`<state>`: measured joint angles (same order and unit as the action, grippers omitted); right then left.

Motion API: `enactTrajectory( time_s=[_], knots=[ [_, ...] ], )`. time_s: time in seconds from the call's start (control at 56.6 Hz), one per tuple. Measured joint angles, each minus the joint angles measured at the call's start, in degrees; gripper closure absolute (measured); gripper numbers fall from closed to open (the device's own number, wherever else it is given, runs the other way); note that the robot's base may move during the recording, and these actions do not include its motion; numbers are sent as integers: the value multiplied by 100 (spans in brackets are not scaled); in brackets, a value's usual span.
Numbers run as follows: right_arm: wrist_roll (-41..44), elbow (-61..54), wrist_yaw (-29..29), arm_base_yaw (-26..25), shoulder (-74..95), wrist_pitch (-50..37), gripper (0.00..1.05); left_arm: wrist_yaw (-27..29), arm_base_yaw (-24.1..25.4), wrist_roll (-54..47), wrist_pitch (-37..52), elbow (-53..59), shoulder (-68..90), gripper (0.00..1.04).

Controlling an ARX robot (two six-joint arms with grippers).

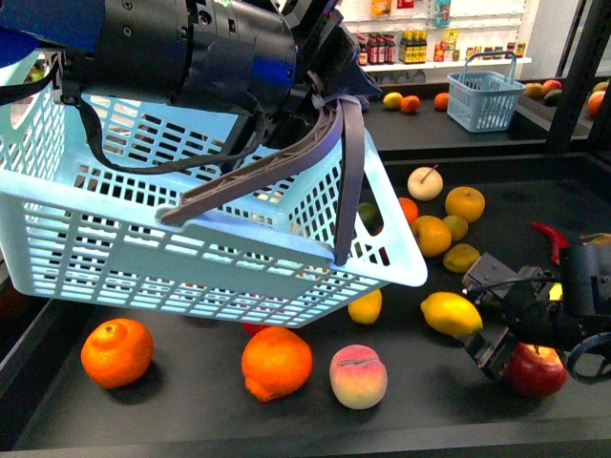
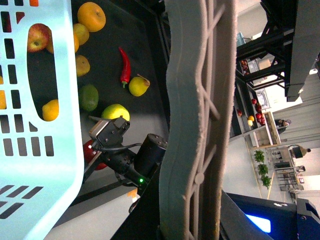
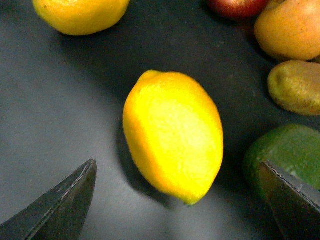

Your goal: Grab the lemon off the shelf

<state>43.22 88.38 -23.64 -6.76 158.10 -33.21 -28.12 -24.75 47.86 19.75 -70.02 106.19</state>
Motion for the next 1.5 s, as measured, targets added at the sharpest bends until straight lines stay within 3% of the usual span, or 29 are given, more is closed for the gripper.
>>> enactTrajectory(
  time_s=[0.619, 0.778, 0.884, 1.043, 1.273, 1.503],
  knots=[
    [-754, 2151, 118, 168, 1123, 1193, 7, 0, 0, 0, 0, 0, 0, 94],
    [-1014, 2374, 127, 186, 1266, 1137, 32, 0, 0, 0, 0, 0, 0, 94],
    [-1117, 2341, 157, 184, 1263, 896, 34, 0, 0, 0, 0, 0, 0, 94],
    [-1438, 1593, 199, 111, 833, 101, 34, 2, 0, 0, 0, 0, 0, 94],
    [-1864, -483, 372, -319, -1121, -1088, 34, 2, 0, 0, 0, 0, 0, 94],
    [-2745, -2393, -39, -621, -3637, -1281, 34, 0, 0, -2, 0, 0, 0, 94]
  ],
)
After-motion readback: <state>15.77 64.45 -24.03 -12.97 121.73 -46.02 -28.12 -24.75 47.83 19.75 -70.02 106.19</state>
